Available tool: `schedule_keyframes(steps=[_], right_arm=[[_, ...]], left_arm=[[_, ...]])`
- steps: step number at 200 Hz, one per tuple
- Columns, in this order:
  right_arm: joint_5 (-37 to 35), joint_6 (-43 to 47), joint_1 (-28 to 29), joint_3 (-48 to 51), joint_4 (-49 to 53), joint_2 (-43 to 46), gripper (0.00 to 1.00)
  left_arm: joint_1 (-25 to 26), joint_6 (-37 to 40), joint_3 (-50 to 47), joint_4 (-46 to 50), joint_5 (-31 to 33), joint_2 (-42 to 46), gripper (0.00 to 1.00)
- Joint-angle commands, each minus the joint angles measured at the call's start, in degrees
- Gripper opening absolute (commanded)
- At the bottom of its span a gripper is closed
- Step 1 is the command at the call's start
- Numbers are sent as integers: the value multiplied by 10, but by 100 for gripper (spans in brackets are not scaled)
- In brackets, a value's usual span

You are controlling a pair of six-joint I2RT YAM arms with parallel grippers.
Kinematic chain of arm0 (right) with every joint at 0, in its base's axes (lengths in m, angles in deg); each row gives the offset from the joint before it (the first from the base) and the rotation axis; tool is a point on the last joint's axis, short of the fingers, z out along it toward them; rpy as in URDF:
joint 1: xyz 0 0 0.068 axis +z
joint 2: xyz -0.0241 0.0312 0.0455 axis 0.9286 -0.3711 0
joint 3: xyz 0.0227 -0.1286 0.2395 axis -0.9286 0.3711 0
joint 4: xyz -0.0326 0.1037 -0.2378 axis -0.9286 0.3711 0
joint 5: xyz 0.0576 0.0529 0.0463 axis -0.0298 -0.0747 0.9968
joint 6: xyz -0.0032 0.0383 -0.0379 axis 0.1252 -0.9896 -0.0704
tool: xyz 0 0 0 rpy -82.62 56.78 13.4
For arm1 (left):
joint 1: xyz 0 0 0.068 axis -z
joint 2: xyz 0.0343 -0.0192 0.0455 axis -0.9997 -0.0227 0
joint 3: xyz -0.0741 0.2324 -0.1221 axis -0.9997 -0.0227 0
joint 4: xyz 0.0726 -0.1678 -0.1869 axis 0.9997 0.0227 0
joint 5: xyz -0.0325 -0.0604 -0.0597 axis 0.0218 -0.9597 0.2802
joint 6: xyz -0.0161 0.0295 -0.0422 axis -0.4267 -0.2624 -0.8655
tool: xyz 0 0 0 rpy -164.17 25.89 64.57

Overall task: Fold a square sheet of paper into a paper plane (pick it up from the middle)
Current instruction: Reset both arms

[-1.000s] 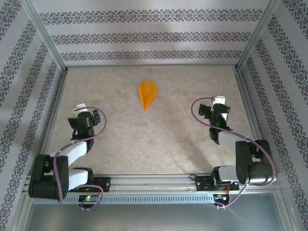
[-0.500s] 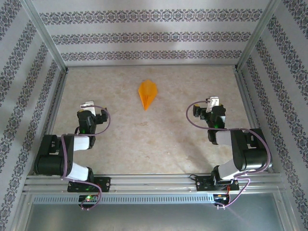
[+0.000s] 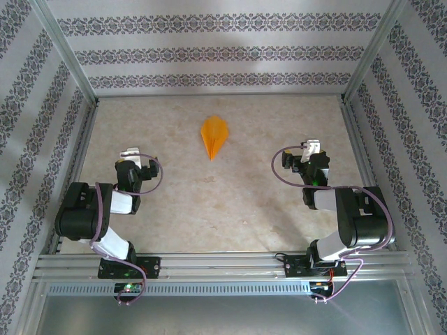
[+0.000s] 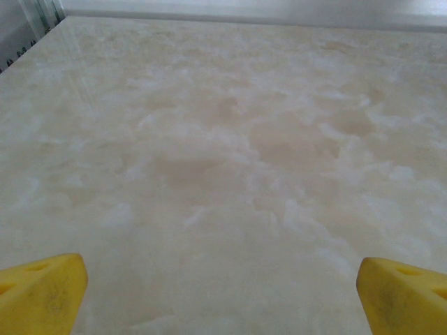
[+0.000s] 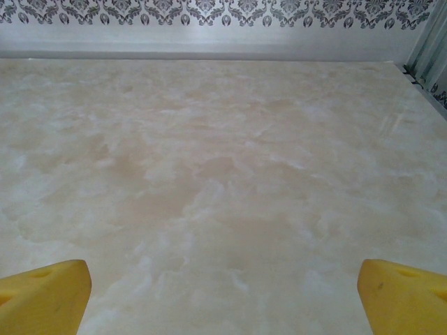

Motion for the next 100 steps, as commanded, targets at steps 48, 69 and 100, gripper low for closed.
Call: schedule_keyframes(steps=[48,69,100], right_arm=[[15,-2,-3,-3,-14,-3,98],[15,-2,-3,-4,-14,-4,98],[16,-3,-4,-4,-14,-4,98]], left_arm=[[9,18,1,-49,7,-4,99],[10,21,1,-48,-1,-3,99],[10,18,20,-3,7,1,99]])
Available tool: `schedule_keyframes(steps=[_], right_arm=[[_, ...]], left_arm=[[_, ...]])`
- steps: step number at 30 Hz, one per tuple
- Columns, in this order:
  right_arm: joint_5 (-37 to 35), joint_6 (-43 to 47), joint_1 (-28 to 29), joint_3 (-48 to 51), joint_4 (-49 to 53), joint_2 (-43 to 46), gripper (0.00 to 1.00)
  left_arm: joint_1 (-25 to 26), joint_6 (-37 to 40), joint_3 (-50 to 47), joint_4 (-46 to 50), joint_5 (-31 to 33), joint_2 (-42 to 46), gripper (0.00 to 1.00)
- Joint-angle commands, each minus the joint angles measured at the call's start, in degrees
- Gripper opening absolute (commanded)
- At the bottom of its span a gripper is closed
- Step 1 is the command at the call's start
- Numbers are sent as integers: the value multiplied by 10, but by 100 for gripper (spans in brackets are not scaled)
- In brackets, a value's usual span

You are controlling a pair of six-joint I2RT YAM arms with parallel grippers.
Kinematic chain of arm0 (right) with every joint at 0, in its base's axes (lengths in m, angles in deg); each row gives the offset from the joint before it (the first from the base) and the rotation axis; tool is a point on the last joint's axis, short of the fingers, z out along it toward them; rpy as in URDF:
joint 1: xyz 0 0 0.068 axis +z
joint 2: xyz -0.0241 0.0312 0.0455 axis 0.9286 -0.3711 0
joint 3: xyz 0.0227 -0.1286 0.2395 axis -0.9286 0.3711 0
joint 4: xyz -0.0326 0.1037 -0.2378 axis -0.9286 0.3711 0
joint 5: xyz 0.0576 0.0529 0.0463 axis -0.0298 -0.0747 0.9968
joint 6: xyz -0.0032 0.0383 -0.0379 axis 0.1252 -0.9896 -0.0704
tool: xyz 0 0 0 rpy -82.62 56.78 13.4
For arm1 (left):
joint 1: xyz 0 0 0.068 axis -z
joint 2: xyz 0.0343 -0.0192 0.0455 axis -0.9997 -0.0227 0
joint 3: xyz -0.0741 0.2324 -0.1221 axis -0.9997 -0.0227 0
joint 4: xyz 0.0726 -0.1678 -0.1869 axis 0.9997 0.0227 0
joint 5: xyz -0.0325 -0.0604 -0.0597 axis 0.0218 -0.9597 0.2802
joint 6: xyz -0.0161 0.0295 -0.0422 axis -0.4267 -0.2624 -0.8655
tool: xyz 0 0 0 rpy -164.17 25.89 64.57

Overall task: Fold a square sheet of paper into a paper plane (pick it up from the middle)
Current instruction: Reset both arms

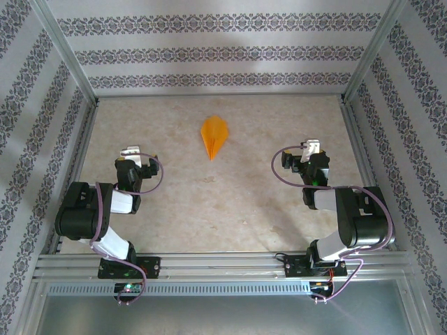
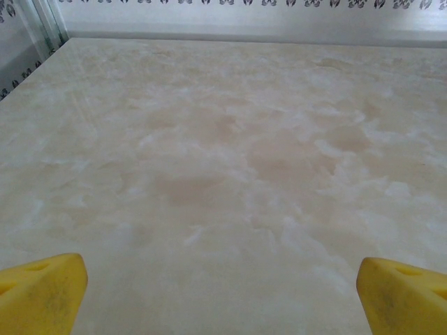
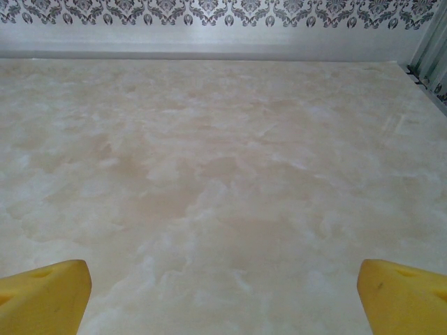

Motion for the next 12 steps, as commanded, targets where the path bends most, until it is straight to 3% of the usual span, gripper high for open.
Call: schedule_keyframes(steps=[1,12], right_arm=[[13,-3,-4,-4,-14,-4,98],[15,-4,-6,-4,-13,-4,98]], left_arm=[[7,9,17,15,2,2,99],[15,20,23,15,9,-3,99]])
